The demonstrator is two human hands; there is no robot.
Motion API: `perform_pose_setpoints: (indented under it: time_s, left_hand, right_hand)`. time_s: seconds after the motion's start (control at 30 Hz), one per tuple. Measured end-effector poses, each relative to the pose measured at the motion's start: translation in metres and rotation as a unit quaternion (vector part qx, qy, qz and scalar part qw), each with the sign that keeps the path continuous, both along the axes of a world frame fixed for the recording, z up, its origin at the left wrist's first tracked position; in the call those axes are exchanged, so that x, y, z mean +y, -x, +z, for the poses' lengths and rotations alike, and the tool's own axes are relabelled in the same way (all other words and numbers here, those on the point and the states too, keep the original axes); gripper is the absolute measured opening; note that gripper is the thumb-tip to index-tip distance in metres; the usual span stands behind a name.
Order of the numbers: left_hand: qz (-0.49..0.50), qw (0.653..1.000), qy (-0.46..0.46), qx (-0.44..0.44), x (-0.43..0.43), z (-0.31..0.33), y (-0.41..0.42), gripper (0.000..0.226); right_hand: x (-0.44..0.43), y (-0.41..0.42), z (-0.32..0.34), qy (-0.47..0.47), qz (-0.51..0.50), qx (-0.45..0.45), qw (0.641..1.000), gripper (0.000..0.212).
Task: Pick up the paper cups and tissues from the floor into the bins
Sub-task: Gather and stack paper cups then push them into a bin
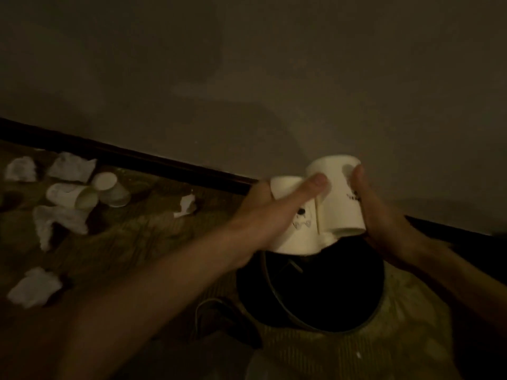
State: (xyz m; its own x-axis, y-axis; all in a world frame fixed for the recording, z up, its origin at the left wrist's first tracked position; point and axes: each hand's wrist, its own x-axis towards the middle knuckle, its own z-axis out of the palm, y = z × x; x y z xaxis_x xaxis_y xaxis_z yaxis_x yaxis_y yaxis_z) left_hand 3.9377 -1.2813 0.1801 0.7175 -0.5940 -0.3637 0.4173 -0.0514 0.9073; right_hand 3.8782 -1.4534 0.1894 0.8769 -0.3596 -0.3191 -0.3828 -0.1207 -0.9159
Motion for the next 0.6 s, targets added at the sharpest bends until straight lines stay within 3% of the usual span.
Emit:
perform_pose_setpoints:
  time_s: [0.17,0.23,0.33,0.37,0.5,0.57,0.6]
  left_hand:
    - [-0.056,0.993,-0.094,-0.054,-0.031,-0.035,0.025,0.059]
    - [-0.133,0.977,-0.146,-0.077,-0.036,-0.051,0.037,0.059]
    - [-0.235,0.950,-0.182,-0.100,-0.037,-0.070,0.048,0.065]
    - [-0.249,0.942,-0.192,-0.116,-0.037,-0.073,0.048,0.065]
    - [-0.172,0.938,-0.241,-0.181,-0.038,-0.066,0.033,0.042]
    - [-0.120,0.947,-0.228,-0.192,-0.035,-0.058,0.021,0.019]
    - [-0.105,0.949,-0.218,-0.202,-0.031,-0.052,0.015,0.019]
  right_hand:
    - [-0.031,0.041,-0.011,0.031,0.010,0.093,0.995,0.085]
    - [-0.036,0.048,-0.016,0.082,0.025,0.096,0.992,0.063]
    - [-0.037,0.057,-0.022,0.159,0.108,0.158,0.968,0.013]
    - [-0.036,0.059,-0.023,0.172,0.133,0.168,0.962,0.011]
    - [-0.035,0.055,-0.024,0.259,0.160,0.127,0.944,0.025]
    - [-0.034,0.047,-0.025,0.283,0.170,0.099,0.939,0.022]
    - [-0.030,0.042,-0.023,0.281,0.169,0.084,0.941,0.015]
